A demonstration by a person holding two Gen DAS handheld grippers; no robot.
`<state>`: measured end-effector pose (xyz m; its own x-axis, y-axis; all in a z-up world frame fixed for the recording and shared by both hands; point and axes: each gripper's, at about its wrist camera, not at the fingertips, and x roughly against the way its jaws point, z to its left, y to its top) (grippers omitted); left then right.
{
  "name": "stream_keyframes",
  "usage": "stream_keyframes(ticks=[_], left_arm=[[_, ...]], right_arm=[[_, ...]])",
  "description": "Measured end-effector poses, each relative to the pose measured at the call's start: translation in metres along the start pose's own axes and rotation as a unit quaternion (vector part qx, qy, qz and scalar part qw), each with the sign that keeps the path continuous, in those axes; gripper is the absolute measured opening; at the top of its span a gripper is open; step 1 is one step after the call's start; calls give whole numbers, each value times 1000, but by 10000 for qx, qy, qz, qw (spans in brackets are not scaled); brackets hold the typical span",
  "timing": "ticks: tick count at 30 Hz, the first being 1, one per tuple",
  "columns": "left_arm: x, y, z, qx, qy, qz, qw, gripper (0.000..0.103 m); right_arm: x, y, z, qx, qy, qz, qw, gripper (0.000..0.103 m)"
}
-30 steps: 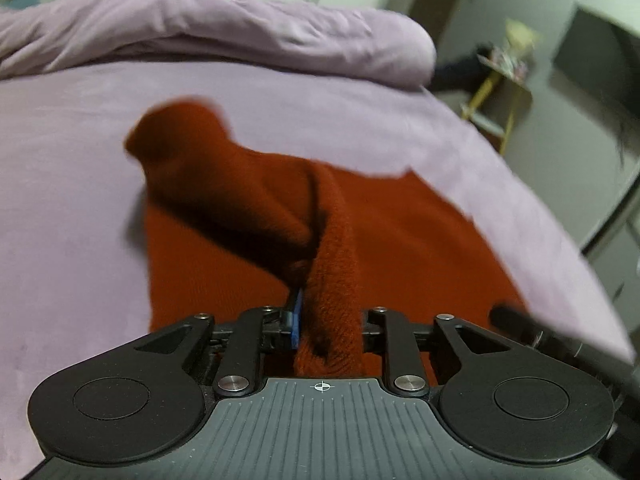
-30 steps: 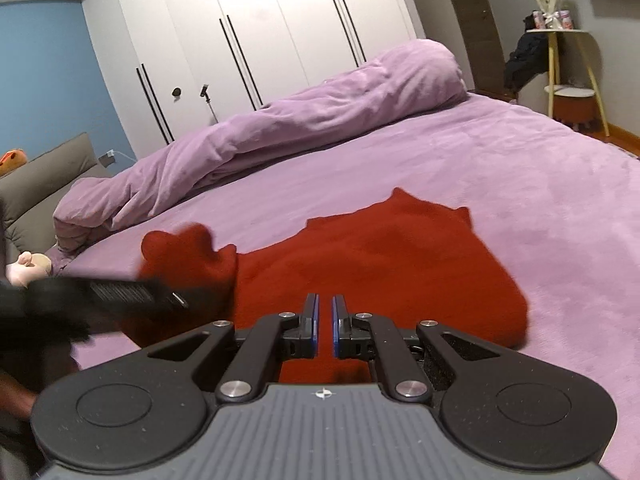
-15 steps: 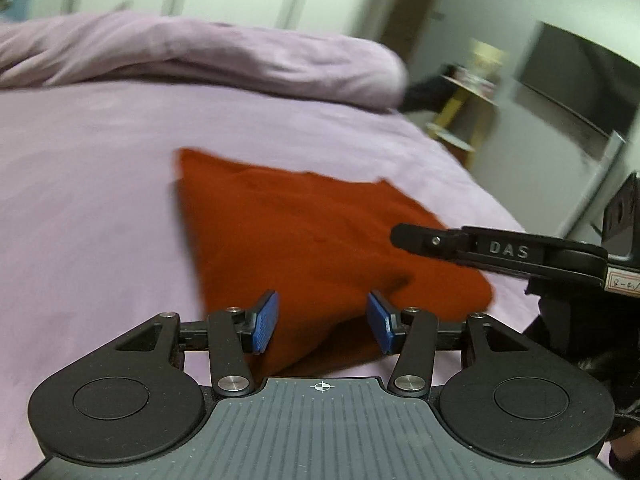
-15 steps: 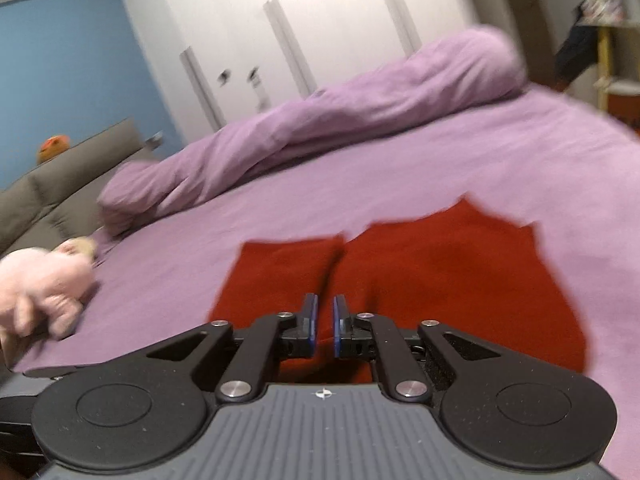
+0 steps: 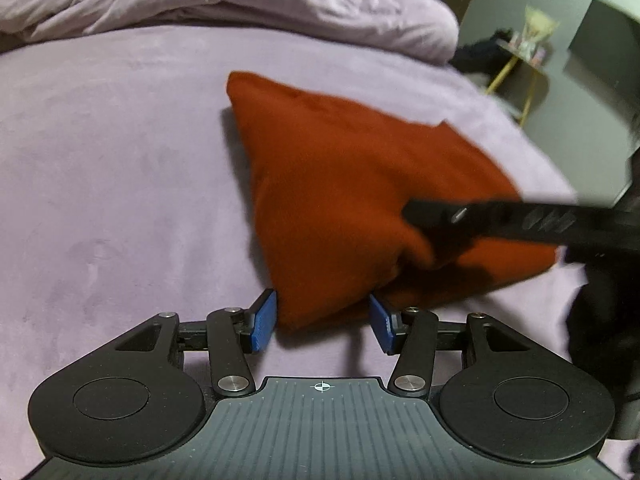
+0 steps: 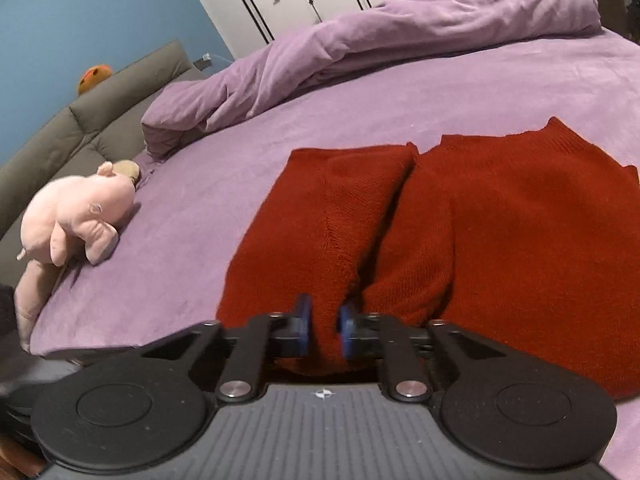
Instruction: Fold small clothes
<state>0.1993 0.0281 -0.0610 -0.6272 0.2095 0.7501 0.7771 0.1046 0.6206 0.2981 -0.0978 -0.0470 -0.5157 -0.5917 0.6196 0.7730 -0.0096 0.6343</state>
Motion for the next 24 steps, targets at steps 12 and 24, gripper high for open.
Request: stream_keyframes(ticks=[12,24], left_arm=[[6,-5,26,677,-98,-27,9977,53],[25,29,25,748,-37,-525,9958,51]], right_arm=[[20,-31,-64,-2048,25,-56,9788,7],[32,11,-74,-1780,-150,-335,9834,57]])
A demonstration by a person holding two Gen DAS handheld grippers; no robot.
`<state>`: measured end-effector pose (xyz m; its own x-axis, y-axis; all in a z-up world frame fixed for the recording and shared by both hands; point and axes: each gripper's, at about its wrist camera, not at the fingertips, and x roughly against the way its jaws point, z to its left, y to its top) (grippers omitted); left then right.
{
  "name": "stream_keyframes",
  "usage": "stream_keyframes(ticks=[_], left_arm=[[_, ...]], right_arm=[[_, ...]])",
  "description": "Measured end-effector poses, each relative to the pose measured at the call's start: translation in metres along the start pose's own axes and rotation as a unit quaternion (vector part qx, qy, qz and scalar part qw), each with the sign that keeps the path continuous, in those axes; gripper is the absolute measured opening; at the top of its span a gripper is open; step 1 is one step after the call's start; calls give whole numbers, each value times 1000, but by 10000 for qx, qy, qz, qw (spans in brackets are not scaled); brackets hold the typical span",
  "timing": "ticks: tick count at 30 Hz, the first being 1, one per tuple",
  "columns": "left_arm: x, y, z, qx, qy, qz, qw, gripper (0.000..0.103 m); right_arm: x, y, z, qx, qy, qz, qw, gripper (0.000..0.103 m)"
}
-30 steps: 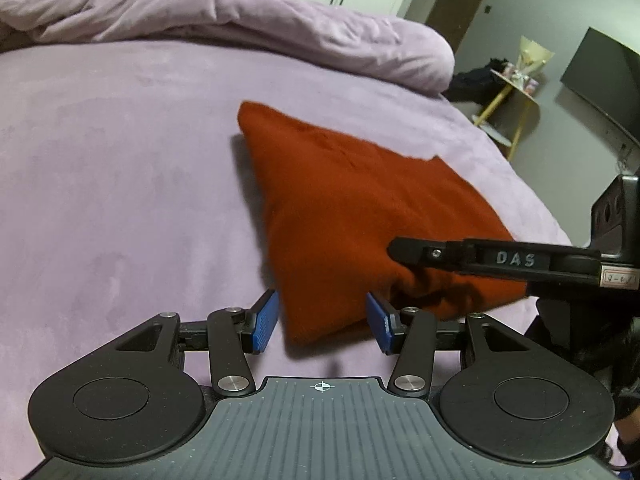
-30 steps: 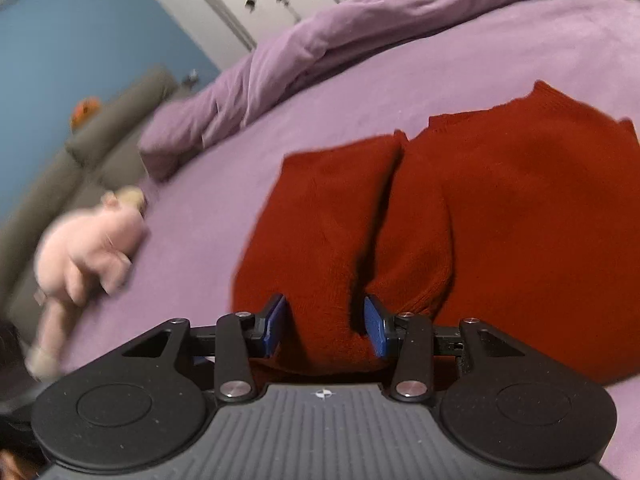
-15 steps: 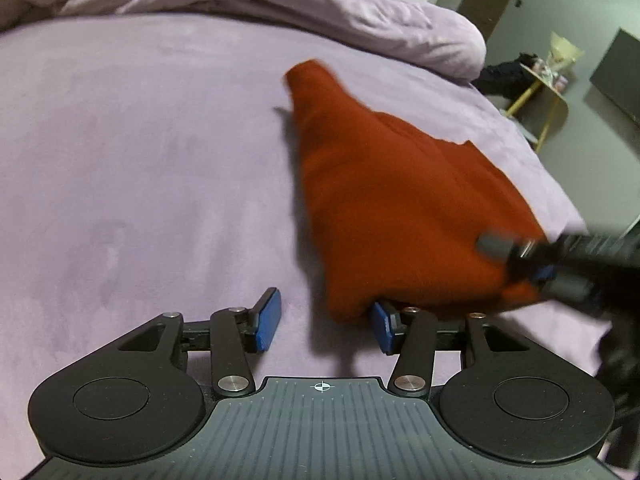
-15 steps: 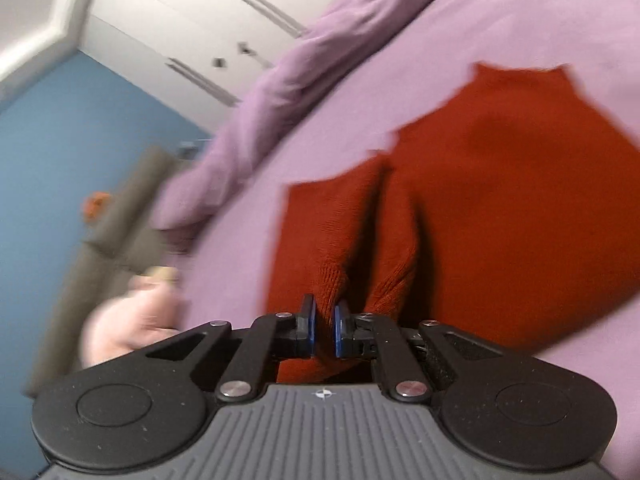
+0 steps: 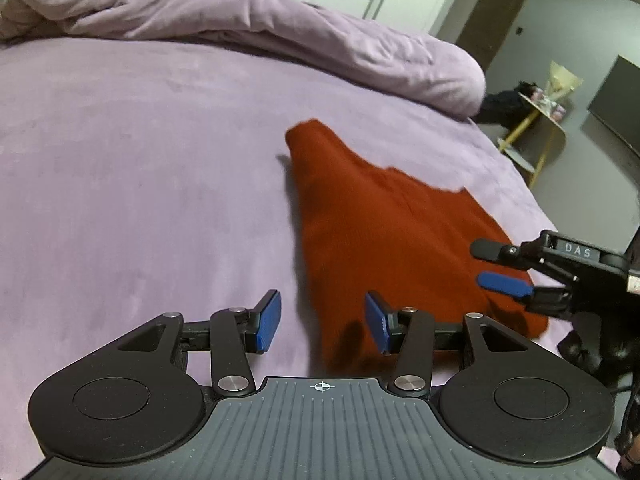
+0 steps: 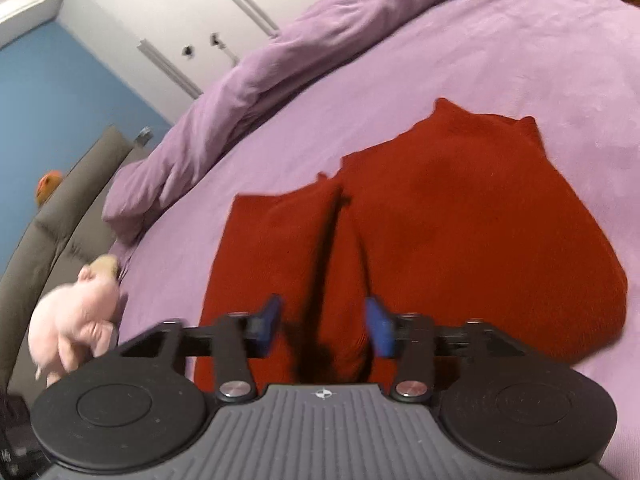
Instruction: Fold small clothes
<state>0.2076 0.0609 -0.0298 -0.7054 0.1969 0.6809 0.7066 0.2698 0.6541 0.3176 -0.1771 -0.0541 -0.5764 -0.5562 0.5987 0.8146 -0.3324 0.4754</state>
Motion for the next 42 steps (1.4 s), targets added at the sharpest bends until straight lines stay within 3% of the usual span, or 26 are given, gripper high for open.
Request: stream_keyframes(ticks=[8,10,11,13,15,18,20,25,30,35,39,41,42], left_arm=[[-48,8,-3,195,-98,270,9994,51],[-50,7,-3,235,-115,303,9992,51],[-50,7,-3,205,-112,297,9993,51],[-49,6,-4,166,-99,294,9994,51],[-44,6,-5,212,-70,297,9993,52],[-31,5,-10,181,-80,215,9996,51],[-20,1,-17,43,-100,178,9998,52],[-8,-16,-33,-327,-268,323,9986,57],[-29,-26,-51,-602,-243,591,9961,57],[-55,-28,-58,-593,-146,810,9948,60],[-52,-32,-56,-614,-143,787,9949,60],[-51,-33,-57,-592,-127,791,9950,58],[-51,-33,-58,-572,-129,771,9953,58]], right_arm=[[-58,21,-24,-1009,725,597,9905,60],[-65,22,-22,-1021,774,614,9899,55],[-69,23,-19,-929,749,609,9910,51],[-78,23,-5,-686,621,584,9940,30],[-79,22,4,-333,446,520,9971,20],[-68,19,25,524,-51,321,9981,13],[-58,17,44,1232,-393,117,9915,10],[-22,13,66,2199,-853,-441,9708,10],[-1,26,40,1931,-1066,-583,9736,10],[-15,18,7,1906,-1479,-221,9702,10],[-11,18,-22,1251,-1102,-183,9858,17],[-7,22,-30,871,-781,-105,9931,27],[-3,26,-36,552,-551,-37,9969,36]])
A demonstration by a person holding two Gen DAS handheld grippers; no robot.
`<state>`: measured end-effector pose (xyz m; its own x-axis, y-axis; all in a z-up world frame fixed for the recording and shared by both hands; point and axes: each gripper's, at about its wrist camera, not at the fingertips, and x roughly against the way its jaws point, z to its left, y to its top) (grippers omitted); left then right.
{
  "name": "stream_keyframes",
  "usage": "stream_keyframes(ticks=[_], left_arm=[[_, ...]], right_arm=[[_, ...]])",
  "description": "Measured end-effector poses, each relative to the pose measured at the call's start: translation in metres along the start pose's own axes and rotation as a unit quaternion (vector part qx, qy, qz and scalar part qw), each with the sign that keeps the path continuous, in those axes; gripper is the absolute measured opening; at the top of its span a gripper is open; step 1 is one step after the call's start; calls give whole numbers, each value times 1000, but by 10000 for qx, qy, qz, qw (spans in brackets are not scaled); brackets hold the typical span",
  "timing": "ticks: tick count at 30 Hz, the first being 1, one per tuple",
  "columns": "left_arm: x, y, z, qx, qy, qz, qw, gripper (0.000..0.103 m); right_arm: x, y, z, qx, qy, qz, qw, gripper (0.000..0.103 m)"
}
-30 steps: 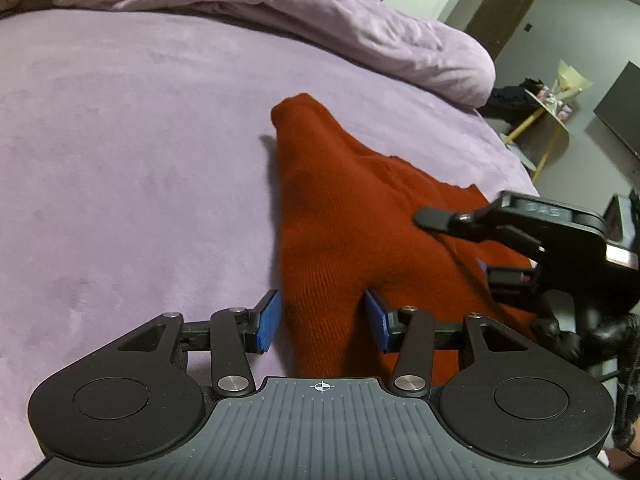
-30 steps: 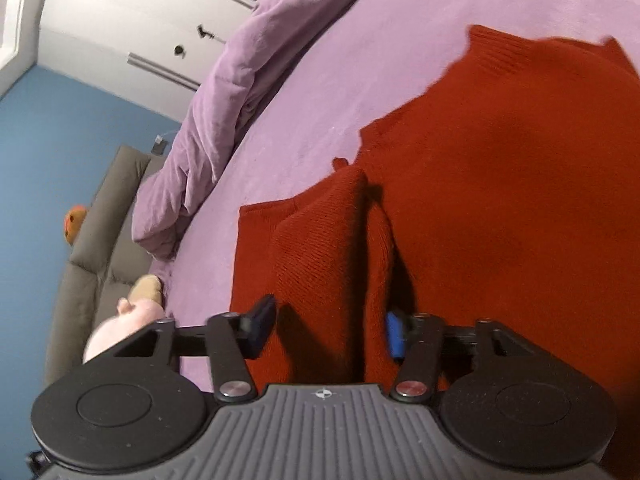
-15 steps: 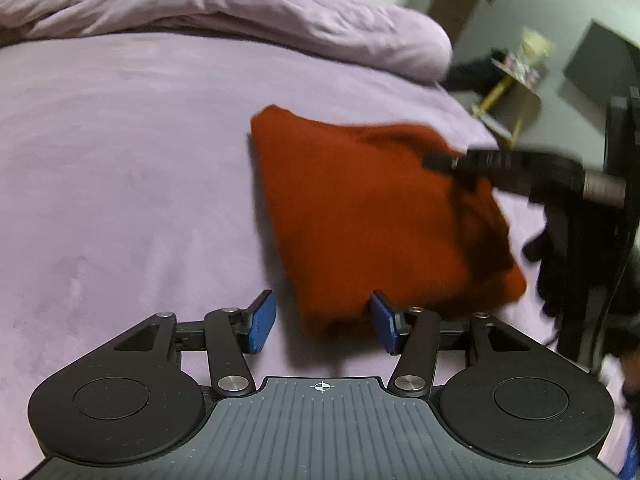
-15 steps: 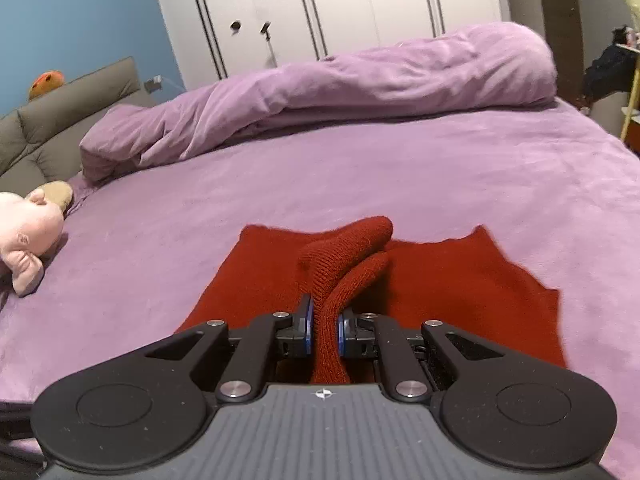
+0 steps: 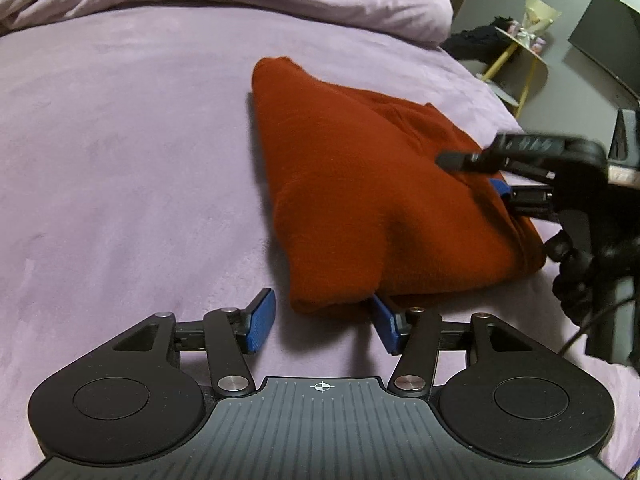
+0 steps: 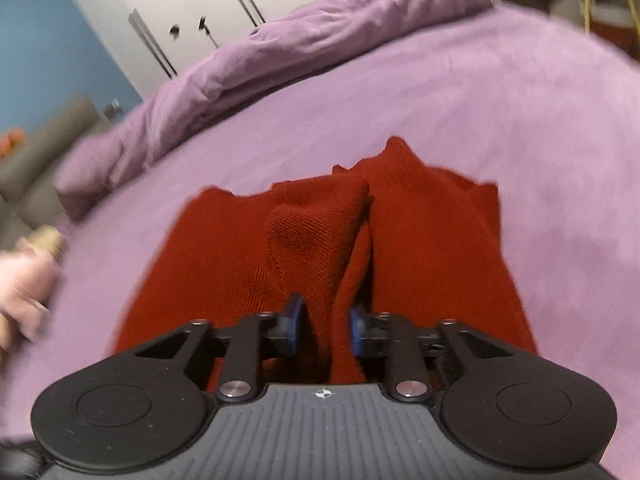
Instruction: Fold small clothes
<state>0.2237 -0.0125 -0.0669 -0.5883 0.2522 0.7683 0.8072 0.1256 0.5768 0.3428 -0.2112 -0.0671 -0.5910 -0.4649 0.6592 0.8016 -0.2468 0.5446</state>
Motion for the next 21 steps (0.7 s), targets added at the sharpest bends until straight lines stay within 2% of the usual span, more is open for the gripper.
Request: stream_keyframes(ticks=[1,3,5,6,7,8,10,12,16,18,21], left_arm=[[-1,0,-1,30,7,-10,10000,58],[-3,-1,-6,55,10,-11,10000,58],[-5,1,-12,16,64,-30,10000,58],[-6,2,-14,-25,111,-42,9999,59],[-7,3,-16,-71,176,-61,9998,60],[-8,3,-17,-129,254,-76,9996,61],[-8,4,-21,-189,335,-81,9992,61],[-6,6,-23,-170,334,-138,9992,61],[-4,6,-23,-65,469,-219,9986,61],[-4,7,-19,153,356,-203,9990,61],[-7,7,-15,447,246,-163,9986,61]], right_arm=[[0,3,-5,-264,224,31,9994,47],[1,4,-10,-630,574,28,9964,57],[-6,4,3,-397,467,104,9981,57],[-12,3,14,-70,298,160,9994,51],[-16,1,25,295,74,181,9994,34],[-21,-1,36,689,-151,162,9974,24],[-20,-3,55,1397,-570,64,9885,13],[-8,-3,75,2027,-915,-243,9747,11],[14,10,82,2412,-1306,-810,9582,10],[16,14,77,2542,-1599,-901,9496,10],[11,19,58,2411,-1856,-726,9498,10]])
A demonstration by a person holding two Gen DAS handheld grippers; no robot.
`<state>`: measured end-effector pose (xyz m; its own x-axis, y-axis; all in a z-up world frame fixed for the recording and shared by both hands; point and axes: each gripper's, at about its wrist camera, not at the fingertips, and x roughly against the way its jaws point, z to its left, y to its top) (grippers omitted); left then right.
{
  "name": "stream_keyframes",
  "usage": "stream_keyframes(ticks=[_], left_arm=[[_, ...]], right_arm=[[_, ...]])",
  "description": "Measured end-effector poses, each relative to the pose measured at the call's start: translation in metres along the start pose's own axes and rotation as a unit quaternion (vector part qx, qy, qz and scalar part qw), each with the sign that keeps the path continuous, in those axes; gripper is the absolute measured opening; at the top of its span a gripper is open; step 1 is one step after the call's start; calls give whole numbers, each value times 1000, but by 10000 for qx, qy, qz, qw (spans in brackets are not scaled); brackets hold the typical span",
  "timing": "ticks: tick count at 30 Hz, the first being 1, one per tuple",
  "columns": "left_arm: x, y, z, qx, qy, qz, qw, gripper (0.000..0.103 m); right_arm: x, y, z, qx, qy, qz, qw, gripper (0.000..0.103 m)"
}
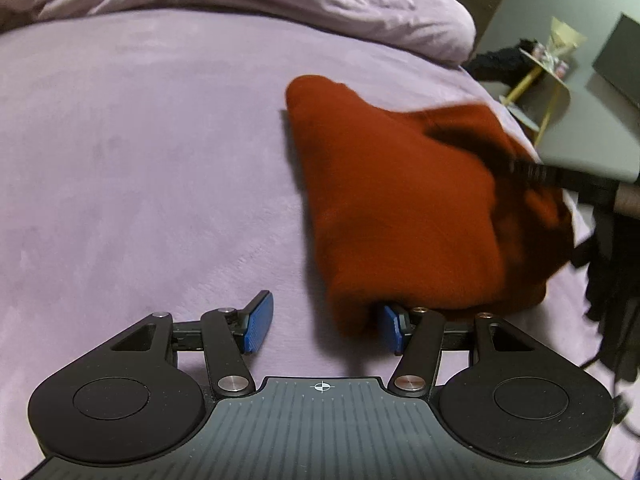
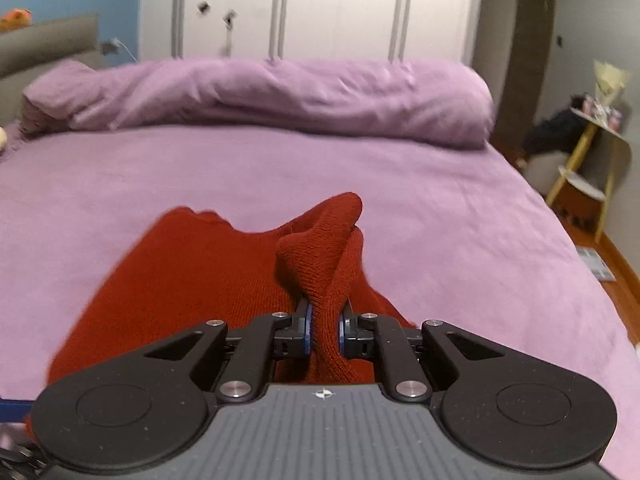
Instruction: Fold small clothes
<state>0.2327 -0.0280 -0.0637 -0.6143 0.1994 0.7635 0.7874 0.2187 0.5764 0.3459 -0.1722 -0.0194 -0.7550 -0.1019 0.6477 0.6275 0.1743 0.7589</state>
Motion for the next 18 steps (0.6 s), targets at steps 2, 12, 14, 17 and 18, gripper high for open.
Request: stream_keyframes(ticks=[2,12,14,17,18], left_arm=[[-2,1,-1,70,25,25,10000,62],[0,1,-7,23,128,-83,9999,61],[-2,-2,-11,7,178,-103,9998,60],[-4,-2,-16,65,234,-84,9997,57],[-4,-2,-18,42,269,-101,9996,57]], right_arm=[[-10,-10,-5,84,-186,129,9997,11],[45,-57,-72,-2242,448,-268,9731,49],[65,-86,-84,-2830,794,-204,9556,56],[72,-116,-83,-3347,1492,-50,9304,57],[67,-120,-79,-3438,1648,-11,9245,57]])
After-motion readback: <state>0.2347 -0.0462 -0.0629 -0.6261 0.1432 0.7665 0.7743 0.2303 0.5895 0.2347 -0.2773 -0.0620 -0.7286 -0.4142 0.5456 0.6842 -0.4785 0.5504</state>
